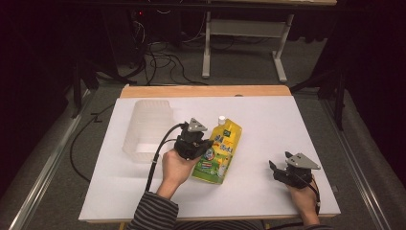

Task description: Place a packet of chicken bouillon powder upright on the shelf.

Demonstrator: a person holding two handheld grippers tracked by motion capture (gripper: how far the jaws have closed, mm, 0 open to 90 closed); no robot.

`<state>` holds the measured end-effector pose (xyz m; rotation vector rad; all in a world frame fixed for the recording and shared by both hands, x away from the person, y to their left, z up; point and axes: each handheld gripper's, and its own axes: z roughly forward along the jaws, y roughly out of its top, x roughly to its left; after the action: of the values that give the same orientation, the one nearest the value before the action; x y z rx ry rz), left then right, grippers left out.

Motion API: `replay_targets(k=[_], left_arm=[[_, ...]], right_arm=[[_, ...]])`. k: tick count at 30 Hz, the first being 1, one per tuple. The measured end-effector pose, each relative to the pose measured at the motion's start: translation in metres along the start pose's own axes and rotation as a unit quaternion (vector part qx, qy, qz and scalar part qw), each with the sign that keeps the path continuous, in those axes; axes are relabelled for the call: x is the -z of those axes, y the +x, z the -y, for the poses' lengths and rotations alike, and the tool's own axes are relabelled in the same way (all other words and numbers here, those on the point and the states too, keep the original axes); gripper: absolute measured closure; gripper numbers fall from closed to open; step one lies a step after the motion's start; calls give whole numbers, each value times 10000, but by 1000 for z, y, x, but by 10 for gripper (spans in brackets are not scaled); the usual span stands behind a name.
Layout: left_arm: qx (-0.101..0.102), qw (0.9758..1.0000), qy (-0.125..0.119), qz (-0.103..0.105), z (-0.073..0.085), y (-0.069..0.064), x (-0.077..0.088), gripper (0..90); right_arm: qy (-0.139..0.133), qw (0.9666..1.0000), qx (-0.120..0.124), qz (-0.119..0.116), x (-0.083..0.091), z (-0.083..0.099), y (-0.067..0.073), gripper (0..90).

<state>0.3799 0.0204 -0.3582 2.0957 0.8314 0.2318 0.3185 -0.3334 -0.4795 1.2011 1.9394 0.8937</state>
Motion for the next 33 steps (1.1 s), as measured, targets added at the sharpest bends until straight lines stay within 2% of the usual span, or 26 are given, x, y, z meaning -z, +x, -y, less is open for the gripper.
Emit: replay_targets(k=[4,11,20,21,25,33], left_arm=[[-49,10000,-69,-41,-1,2,9,900],[-127,9996,-134,-228,-1,9,25,900],[-118,9987,-277,-410,-2,22,45,900],[-81,9988,-304,-384,-2,22,47,900],[-94,9978,-414,-514,-3,29,58,900],[14,9965,-546,-640,-2,42,73,900]], right_arm=[[2,10000,5,1,0,0,0,299],[21,10000,-3,7,0,0,0,299],[23,10000,11,8,0,0,0,298],[26,10000,15,6,0,0,0,298],[29,10000,11,6,0,0,0,299],[29,10000,27,6,-1,0,0,298]])
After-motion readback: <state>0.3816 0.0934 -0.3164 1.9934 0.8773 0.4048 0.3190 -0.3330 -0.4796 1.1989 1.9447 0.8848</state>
